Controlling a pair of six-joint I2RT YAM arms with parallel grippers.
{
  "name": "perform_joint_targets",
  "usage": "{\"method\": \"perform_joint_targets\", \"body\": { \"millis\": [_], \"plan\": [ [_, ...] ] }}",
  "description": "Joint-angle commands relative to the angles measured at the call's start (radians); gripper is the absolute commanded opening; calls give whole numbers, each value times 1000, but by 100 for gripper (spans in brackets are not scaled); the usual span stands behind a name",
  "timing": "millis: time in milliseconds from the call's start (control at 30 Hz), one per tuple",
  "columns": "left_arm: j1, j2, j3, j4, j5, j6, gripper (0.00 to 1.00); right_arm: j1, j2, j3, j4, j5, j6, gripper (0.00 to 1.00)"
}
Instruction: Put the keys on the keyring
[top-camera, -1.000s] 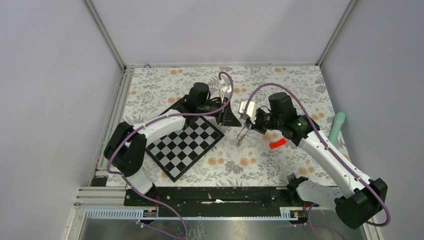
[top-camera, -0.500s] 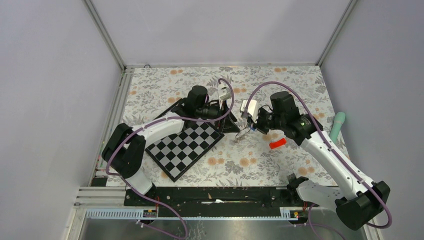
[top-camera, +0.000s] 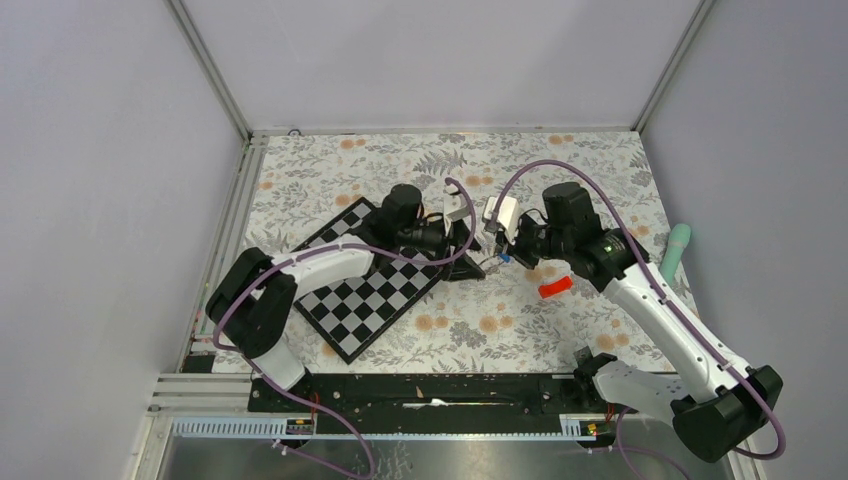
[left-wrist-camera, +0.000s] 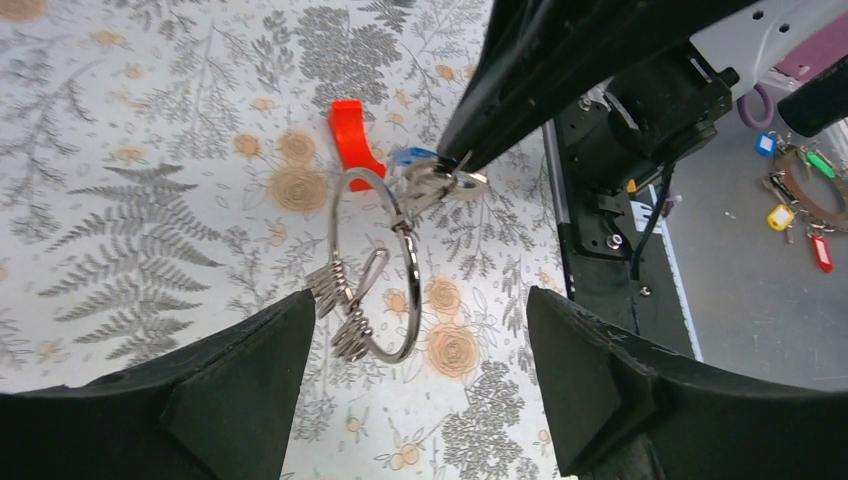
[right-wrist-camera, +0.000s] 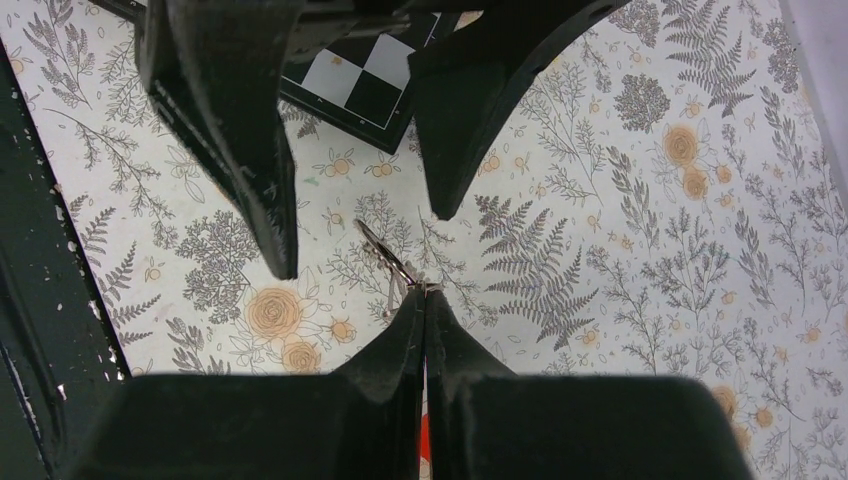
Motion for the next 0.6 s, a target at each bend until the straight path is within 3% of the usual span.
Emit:
{"method": "perform_joint_targets", "body": {
  "millis": [0,233,433,567],
  "plan": [
    [-28,-10,-38,152,-48,-60,84,-6,-29,39,22,-27,33,0],
    [-31,30,-36,167,-106,-31,80,-23,-30,43,25,-47,50,0],
    [-51,70,-42,166,-90,-12,61,-47,-38,29,34,-58,67,0],
    [-51,97,-32,162,-70,-20,41,-62,-46,12,37,-58,76,0]
  ]
}}
